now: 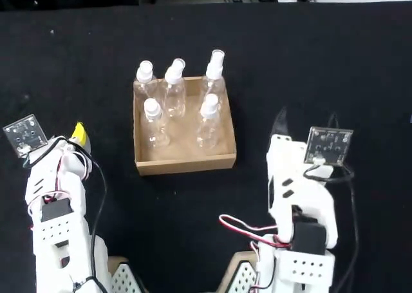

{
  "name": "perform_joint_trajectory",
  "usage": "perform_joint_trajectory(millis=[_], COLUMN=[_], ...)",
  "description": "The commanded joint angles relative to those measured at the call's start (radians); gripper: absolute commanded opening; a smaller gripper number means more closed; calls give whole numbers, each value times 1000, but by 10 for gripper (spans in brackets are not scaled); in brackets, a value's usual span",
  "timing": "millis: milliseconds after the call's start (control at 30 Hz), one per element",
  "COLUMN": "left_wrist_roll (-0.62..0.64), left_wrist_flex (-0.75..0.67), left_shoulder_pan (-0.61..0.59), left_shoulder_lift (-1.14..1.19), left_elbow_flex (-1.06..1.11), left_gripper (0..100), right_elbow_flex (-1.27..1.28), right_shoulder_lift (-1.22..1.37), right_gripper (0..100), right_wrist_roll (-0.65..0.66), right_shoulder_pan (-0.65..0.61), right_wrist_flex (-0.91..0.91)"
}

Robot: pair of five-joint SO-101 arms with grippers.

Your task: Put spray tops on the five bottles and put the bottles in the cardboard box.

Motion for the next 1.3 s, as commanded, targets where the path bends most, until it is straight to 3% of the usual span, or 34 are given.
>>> perform_joint_trajectory(millis=[0,167,1267], left_wrist_roll=[3,3,0], left_wrist_flex=[-23,-23,-23], left_shoulder_pan=[7,7,8], left_shoulder_lift=[-21,-21,-21], left_elbow_flex=[-8,-8,-8], left_gripper=[191,191,191], right_elbow_flex=[54,191,259], right_shoulder_lift=[-114,-277,-266], right_gripper=[282,282,282], right_wrist_roll=[-5,-5,-5], right_shoulder_pan=[12,17,12], right_wrist_flex=[3,5,-60])
